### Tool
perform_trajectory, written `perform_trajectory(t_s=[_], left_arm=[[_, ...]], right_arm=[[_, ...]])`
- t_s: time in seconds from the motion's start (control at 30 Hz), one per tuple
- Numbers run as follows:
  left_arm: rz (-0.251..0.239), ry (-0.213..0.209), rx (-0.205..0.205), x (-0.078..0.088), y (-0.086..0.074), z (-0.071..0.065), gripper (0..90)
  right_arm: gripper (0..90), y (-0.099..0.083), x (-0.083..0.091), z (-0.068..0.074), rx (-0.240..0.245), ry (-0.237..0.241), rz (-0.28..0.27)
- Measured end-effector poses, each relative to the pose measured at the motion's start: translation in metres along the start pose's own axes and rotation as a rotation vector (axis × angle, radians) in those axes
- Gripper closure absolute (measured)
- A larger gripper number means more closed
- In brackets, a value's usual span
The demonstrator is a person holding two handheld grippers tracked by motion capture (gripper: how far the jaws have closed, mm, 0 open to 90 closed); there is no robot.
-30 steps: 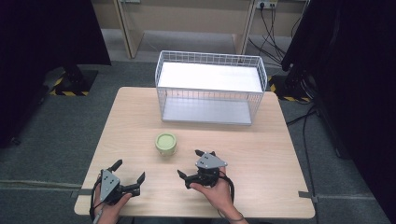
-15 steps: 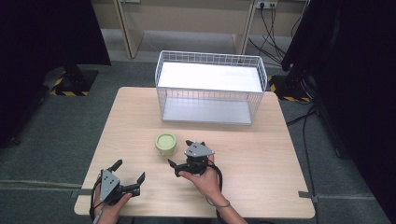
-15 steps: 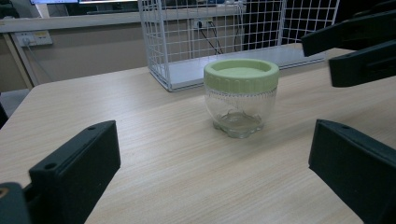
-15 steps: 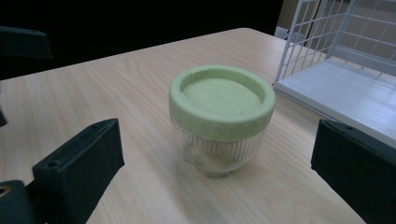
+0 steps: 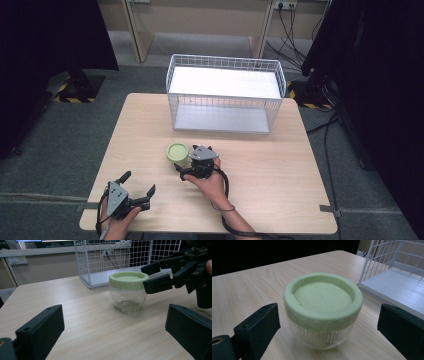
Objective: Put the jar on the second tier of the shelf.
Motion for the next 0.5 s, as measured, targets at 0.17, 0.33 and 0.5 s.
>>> perform_trajectory(t_s=[0.17, 0.33, 0.5], left_arm=[[0.001, -0.001, 0.000, 0.000, 0.000, 0.000, 1.7], [0.001, -0.002, 0.001, 0.000, 0.000, 0.000, 1.7], [0.000, -0.003, 0.003, 0.000, 0.000, 0.000, 1.7]], right_arm=[[5.9, 0.002, -0.009, 0.002, 0.009, 0.004, 0.005], [6.3, 0.007, -0.018, 0.001, 0.000, 0.006, -0.004], [8.3, 0.010, -0.026, 0.003, 0.004, 0.015, -0.008]])
Point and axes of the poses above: each handheld gripper's, and its own axes: x roughly backward along the jaws, y roughly out of its top, z roughly to its left, the point moved 5 cm from there along -x, roughly forward along the jaws, and after that the axes turned 2 degrees about x, right-handed, at the moved point
